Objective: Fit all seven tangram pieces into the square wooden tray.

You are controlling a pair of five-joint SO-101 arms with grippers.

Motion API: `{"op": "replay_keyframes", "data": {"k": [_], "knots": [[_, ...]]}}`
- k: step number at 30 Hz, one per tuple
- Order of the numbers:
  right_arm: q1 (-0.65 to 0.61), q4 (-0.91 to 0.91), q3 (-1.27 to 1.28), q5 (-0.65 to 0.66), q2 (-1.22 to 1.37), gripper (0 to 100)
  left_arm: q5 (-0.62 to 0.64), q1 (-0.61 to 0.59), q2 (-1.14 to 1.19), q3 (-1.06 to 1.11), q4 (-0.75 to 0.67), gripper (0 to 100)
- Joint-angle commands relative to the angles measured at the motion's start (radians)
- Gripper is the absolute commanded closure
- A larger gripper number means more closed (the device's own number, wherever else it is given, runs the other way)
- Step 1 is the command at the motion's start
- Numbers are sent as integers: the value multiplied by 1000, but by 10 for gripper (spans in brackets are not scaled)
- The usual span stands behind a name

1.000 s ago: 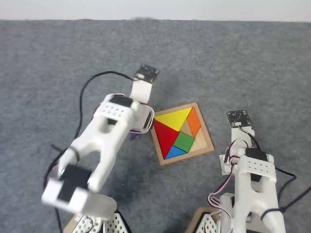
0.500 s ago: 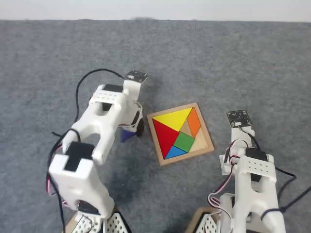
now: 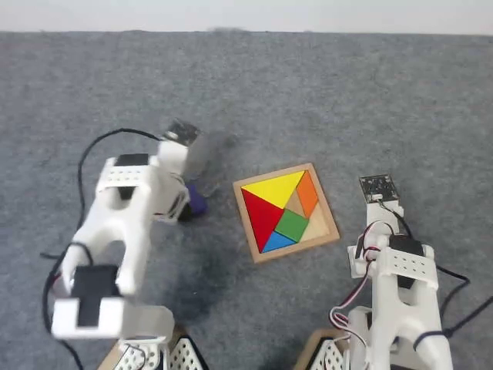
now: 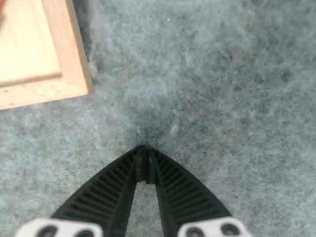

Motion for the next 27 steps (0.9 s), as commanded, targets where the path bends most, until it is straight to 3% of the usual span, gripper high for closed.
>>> {"op": "replay_keyframes", "data": {"k": [1,7,13,17,22,27], "knots": [[12,-25,-31,6,7,993,0,-18,-192,8,-11,805],[12,-25,-31,6,7,993,48,57,-321,71,-52,781],[12,-25,-31,6,7,993,127,219,-193,77,-115,782],[12,-25,-31,6,7,993,144,215,-29,-19,-120,783],[12,-25,-31,6,7,993,143,124,147,-117,-120,783],[12,-25,-31,6,7,993,98,68,218,-188,-51,784]]}}
